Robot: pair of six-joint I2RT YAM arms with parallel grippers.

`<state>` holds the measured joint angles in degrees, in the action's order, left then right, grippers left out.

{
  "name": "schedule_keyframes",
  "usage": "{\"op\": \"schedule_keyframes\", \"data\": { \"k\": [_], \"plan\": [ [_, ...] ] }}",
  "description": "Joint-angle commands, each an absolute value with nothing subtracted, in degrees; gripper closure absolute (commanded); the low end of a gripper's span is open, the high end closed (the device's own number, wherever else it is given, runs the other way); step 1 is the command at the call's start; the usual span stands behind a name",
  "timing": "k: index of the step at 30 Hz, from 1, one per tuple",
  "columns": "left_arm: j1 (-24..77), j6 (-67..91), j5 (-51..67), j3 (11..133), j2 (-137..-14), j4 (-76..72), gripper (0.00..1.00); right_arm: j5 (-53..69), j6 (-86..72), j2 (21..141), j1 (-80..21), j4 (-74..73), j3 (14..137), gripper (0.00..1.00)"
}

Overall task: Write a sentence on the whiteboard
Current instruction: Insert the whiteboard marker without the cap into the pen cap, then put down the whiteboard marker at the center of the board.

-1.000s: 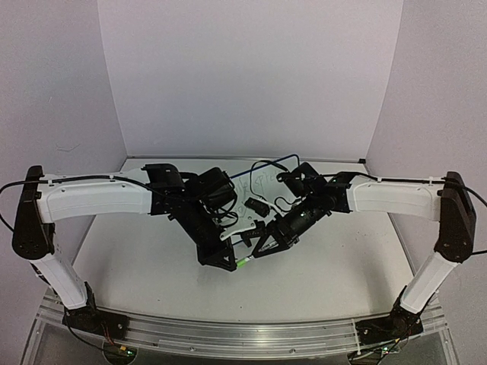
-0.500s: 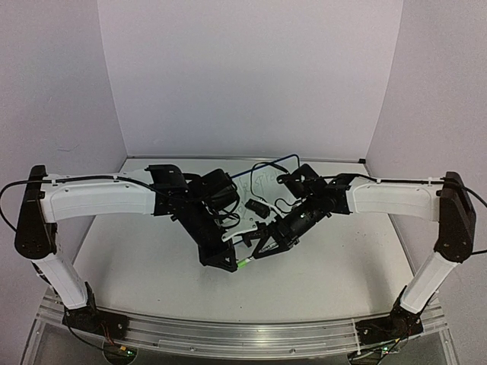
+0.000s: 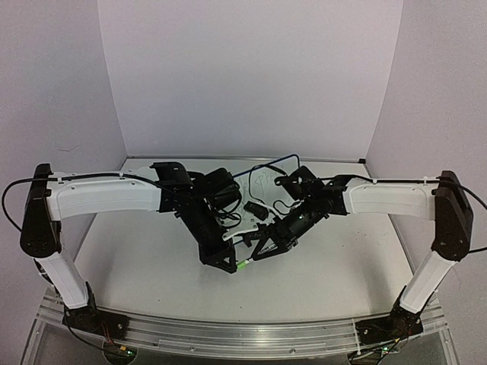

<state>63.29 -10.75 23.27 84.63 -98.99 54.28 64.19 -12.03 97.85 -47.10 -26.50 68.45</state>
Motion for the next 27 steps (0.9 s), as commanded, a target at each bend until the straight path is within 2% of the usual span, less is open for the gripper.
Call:
{"op": "schedule_keyframes", "data": {
  "k": [1,5,9,12,15,21,24,27],
  "plan": [
    [62.29,-12.88,26.21,94.98,-98.71,22.12,1.00,70.20,-10.80,100.35,-54.06,-21.17,68.99,1.00],
    [62.02,-12.75,24.97,93.12,-97.79,22.08,1.00,65.23,-10.95,99.02,-53.98,-21.32,68.82,1.00],
    [60.07,-10.98,21.51,86.25,-93.67,23.55,0.99,54.54,-12.75,94.32,-50.98,-21.64,66.95,1.00],
    [56.47,-8.26,18.22,78.98,-89.26,24.36,0.88,49.50,-14.63,89.46,-45.85,-21.92,63.87,1.00],
    [52.24,-5.30,15.97,72.00,-84.37,25.21,0.71,45.07,-14.65,84.74,-40.83,-24.36,62.01,1.00],
    [50.53,-0.94,7.27,63.70,-77.18,27.33,0.45,33.22,-12.08,80.89,-36.79,-32.77,63.75,1.00],
    [48.26,3.40,4.93,61.42,-74.92,26.25,0.35,28.90,-13.19,80.09,-33.52,-32.82,62.22,1.00],
    [44.74,7.64,4.56,59.33,-73.90,24.19,0.30,27.46,-15.17,80.56,-30.20,-29.82,59.01,1.00]
  ]
}}
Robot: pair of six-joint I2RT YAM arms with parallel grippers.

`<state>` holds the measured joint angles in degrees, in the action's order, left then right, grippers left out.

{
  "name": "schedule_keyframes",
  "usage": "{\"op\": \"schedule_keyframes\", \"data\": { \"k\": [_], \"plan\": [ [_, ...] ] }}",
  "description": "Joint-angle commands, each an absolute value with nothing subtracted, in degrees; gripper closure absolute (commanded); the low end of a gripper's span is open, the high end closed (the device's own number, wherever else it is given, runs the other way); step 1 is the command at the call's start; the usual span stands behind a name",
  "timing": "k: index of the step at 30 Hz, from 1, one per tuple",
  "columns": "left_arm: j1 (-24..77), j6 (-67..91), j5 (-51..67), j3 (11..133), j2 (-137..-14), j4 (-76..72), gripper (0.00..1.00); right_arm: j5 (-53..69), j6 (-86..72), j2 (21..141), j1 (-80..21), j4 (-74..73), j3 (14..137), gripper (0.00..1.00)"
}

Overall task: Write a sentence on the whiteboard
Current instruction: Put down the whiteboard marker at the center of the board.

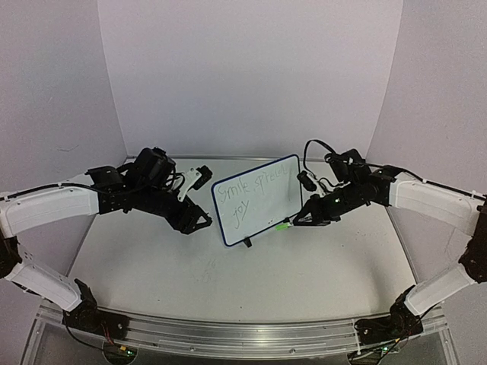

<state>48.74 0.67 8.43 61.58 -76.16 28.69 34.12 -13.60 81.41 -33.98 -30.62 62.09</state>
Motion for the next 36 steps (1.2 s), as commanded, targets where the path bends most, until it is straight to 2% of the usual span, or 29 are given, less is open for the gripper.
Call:
{"op": "schedule_keyframes", "data": {
  "k": [1,9,14,15,19,27,34,36],
  "plan": [
    [43.52,8.98,4.53,58.53,-73.53,22.95,0.28,27.51,-15.85,80.82,-29.00,-28.21,57.72,1.00],
    [32.94,17.81,2.68,50.63,-71.65,15.17,0.20,34.50,-20.61,82.81,-21.34,-11.68,46.29,1.00],
    [25.71,21.38,1.34,46.65,-72.27,9.57,0.17,33.28,-20.65,85.76,-18.62,-10.38,45.02,1.00],
    [24.49,21.94,1.40,45.91,-72.33,8.58,0.17,33.28,-20.66,85.96,-18.07,-10.42,44.81,0.97],
    [21.54,22.15,0.59,43.90,-72.38,6.36,0.17,30.97,-20.41,84.64,-16.39,-10.58,44.07,0.72],
    [16.56,20.58,-3.17,43.37,-73.49,5.45,0.14,20.68,-19.13,83.08,-15.57,-14.78,45.42,0.34],
    [13.84,17.83,-9.84,42.75,-72.96,2.44,0.06,10.20,-15.67,79.50,-14.49,-17.19,48.83,0.05],
    [13.69,16.22,-12.51,42.56,-72.17,0.93,0.02,7.60,-14.41,77.97,-13.68,-16.11,49.08,0.02]
  ]
}}
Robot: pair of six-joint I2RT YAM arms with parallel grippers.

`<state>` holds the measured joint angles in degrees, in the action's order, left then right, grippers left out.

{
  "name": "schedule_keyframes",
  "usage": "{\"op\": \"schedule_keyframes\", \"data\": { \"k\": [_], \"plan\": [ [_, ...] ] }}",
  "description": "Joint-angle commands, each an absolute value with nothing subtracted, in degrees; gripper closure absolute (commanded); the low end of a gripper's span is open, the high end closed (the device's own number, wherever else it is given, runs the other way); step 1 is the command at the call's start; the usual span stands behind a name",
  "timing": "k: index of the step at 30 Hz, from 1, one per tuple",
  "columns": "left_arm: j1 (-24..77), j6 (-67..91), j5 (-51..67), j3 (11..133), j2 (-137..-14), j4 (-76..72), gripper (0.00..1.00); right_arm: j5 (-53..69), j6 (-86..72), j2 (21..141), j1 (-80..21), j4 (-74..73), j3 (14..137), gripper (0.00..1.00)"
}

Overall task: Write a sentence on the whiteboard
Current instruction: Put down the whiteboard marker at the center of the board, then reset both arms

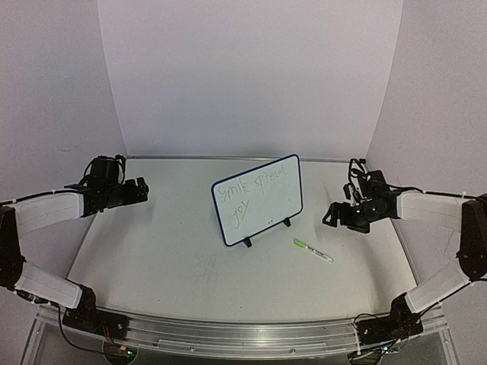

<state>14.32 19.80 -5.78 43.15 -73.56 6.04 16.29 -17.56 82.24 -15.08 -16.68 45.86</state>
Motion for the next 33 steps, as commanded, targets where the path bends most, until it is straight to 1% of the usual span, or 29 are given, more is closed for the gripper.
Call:
{"op": "schedule_keyframes", "data": {
  "k": [1,7,12,17,23,33],
  "plan": [
    [13.63,15.39,-13.88,42.54,-71.74,0.39,0.01,6.52,-13.76,77.22,-13.21,-15.21,49.04,0.02],
    [13.61,9.18,-18.82,41.53,-67.78,-8.16,0.01,4.75,-12.72,69.09,-7.62,-3.23,43.42,0.02],
    [13.62,5.75,-22.74,34.31,-63.21,-19.27,0.00,1.17,-9.84,61.32,-6.05,10.65,33.88,0.02],
    [13.62,5.92,-26.45,27.16,-63.63,-25.48,0.00,-3.77,-5.75,54.51,-5.88,23.44,22.99,0.02],
    [13.61,7.80,-27.79,21.46,-65.63,-28.78,0.01,-9.42,-5.89,52.03,-5.78,30.24,14.16,0.02],
    [13.58,7.56,-29.01,20.32,-65.56,-30.02,0.01,-10.22,-4.49,51.95,-5.78,30.34,13.96,0.02]
  ]
}}
